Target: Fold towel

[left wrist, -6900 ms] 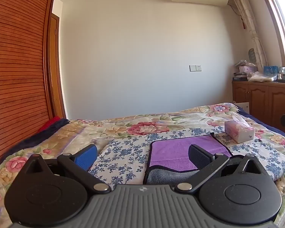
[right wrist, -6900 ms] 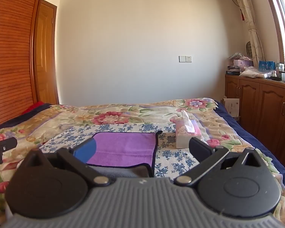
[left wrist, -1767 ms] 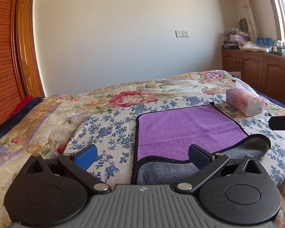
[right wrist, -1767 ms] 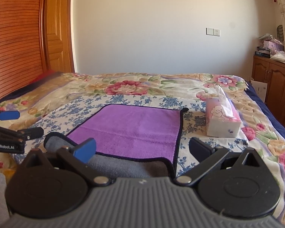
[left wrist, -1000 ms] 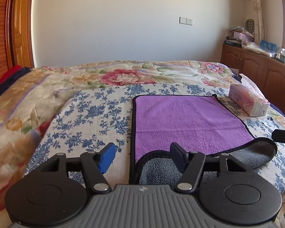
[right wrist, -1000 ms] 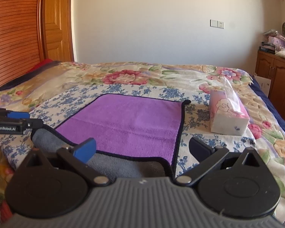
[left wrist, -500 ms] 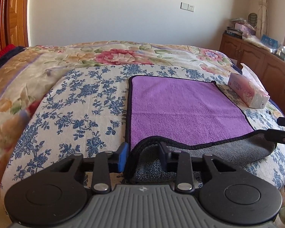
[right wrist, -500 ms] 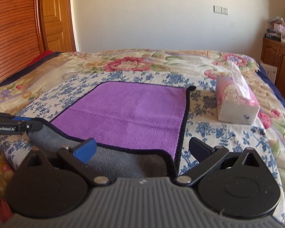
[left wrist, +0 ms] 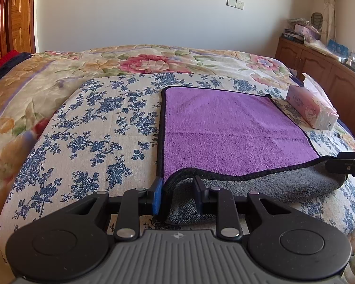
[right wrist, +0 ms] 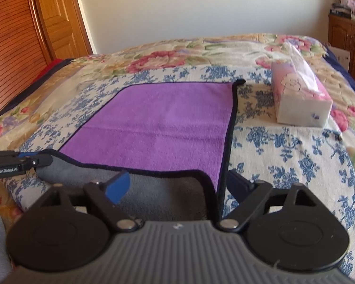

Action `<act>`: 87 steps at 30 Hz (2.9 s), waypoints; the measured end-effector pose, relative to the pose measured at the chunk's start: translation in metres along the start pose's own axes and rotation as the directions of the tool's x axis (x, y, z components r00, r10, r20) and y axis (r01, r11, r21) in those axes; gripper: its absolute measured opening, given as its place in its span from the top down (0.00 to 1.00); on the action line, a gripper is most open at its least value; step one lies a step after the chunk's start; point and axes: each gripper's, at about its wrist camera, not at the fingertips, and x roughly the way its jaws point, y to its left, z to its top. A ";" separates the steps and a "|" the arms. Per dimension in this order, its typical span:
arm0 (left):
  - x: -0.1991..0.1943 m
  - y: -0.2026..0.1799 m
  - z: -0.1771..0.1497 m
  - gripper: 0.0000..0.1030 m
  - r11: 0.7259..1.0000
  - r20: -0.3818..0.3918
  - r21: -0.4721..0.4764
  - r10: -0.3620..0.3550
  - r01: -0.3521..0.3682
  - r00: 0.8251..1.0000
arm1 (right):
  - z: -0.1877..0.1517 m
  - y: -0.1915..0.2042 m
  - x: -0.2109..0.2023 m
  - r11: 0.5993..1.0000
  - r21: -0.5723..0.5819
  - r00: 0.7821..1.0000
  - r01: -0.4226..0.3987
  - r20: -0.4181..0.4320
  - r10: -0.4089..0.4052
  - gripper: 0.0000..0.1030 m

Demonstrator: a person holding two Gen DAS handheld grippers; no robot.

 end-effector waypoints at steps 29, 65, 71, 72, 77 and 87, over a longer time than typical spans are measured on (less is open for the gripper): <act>0.002 -0.004 -0.002 0.89 1.000 -0.009 0.016 -0.008 0.008 1.000 | 0.006 -0.012 0.004 1.000 0.002 0.997 0.007 -0.077 -0.007 0.91; -0.013 -0.010 0.013 0.95 0.999 0.079 -0.005 -0.049 0.050 0.996 | 0.019 -0.002 -0.013 0.998 -0.066 0.999 0.005 0.048 -0.002 0.96; -0.011 -0.010 0.021 0.95 0.998 0.101 -0.008 -0.062 0.063 0.993 | 0.025 -0.001 -0.017 0.997 -0.078 0.996 0.004 0.092 0.003 0.96; -0.011 -0.010 0.023 0.95 0.998 0.105 -0.009 -0.065 0.066 0.992 | 0.027 -0.001 -0.018 0.997 -0.078 0.995 0.000 0.102 0.008 0.96; -0.008 -0.010 0.030 0.95 0.998 0.125 -0.017 -0.064 0.067 0.990 | 0.034 0.001 -0.016 0.996 -0.093 0.991 0.006 0.135 0.007 0.96; -0.002 -0.010 0.043 0.95 0.998 0.146 -0.017 -0.059 0.062 0.987 | 0.043 -0.003 -0.007 0.996 -0.095 0.987 0.001 0.162 0.015 0.96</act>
